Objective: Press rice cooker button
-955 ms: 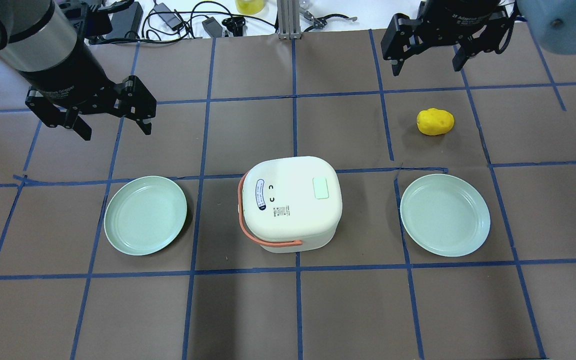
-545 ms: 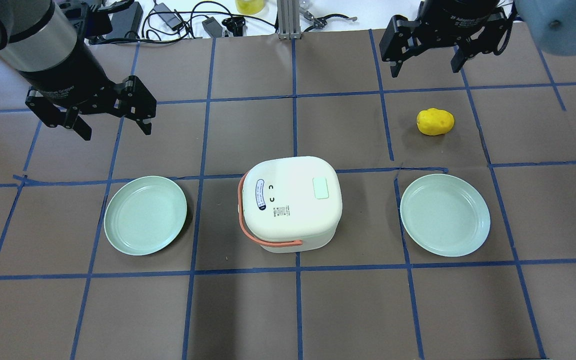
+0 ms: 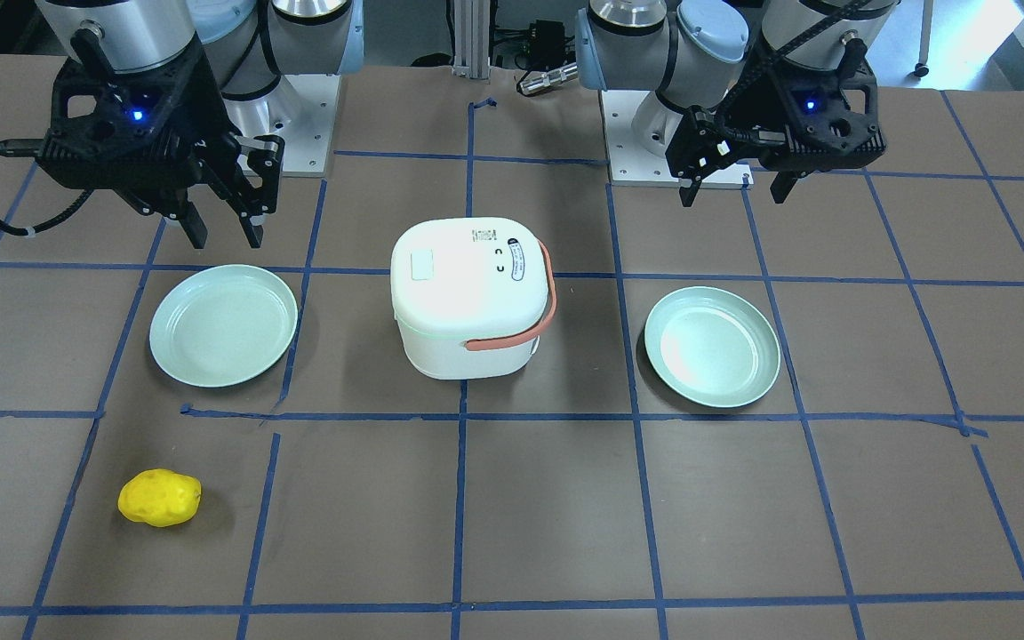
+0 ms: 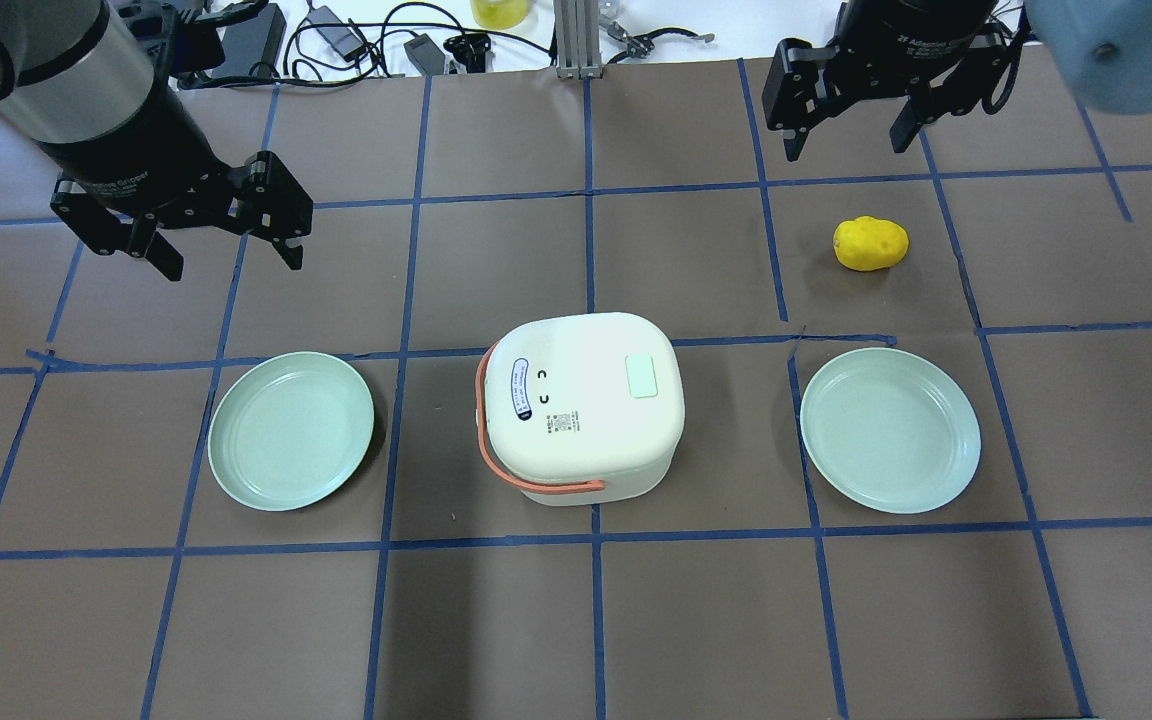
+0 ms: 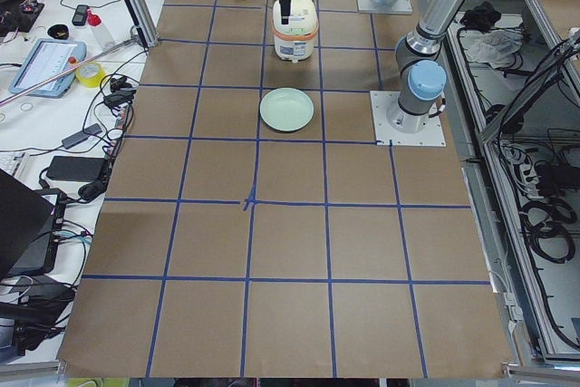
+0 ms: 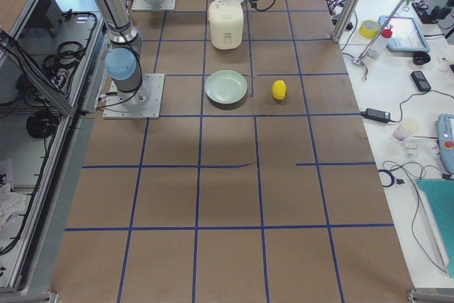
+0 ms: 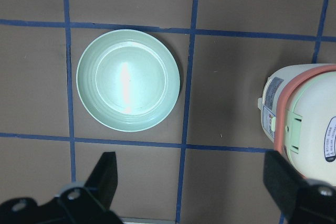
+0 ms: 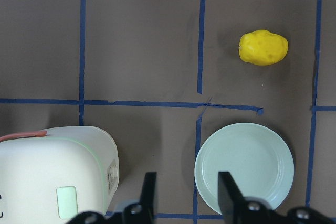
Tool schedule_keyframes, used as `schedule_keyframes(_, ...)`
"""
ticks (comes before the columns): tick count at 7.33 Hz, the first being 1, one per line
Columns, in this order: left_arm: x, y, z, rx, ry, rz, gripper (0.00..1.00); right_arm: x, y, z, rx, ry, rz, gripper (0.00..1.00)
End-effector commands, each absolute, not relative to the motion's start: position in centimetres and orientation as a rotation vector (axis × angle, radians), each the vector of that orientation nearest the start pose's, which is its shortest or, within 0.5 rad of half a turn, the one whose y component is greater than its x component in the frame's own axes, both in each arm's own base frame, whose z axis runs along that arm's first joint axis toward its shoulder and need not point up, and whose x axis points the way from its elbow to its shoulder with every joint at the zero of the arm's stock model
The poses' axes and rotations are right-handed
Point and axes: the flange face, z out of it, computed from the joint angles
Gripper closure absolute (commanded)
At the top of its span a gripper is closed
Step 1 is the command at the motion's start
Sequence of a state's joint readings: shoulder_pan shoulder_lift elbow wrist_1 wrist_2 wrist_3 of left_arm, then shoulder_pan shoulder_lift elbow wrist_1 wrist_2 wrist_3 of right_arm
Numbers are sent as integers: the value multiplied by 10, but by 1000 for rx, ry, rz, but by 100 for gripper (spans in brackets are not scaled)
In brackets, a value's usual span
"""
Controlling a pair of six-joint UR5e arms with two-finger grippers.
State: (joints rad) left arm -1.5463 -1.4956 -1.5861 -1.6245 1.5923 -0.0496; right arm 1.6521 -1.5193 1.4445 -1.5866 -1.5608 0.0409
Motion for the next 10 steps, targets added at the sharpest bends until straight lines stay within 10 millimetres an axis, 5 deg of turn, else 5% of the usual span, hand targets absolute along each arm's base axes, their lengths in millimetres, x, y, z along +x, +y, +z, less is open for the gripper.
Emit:
schedule_keyframes(1, -120, -463, 511, -115, 3118, -10, 0, 215, -493, 500, -139, 3118, -24, 100)
schedule_keyframes(4, -120, -463, 511, -115, 3118, -10, 0, 256, -469, 444, -202, 3121, 137, 100)
schedule_keyframes(7, -120, -463, 511, -115, 3118, -10, 0, 310, -465, 390, -222, 3126, 110, 100)
schedule_keyframes(10, -120, -463, 511, -115, 3118, -10, 0, 317, -448, 360, -253, 3126, 112, 100)
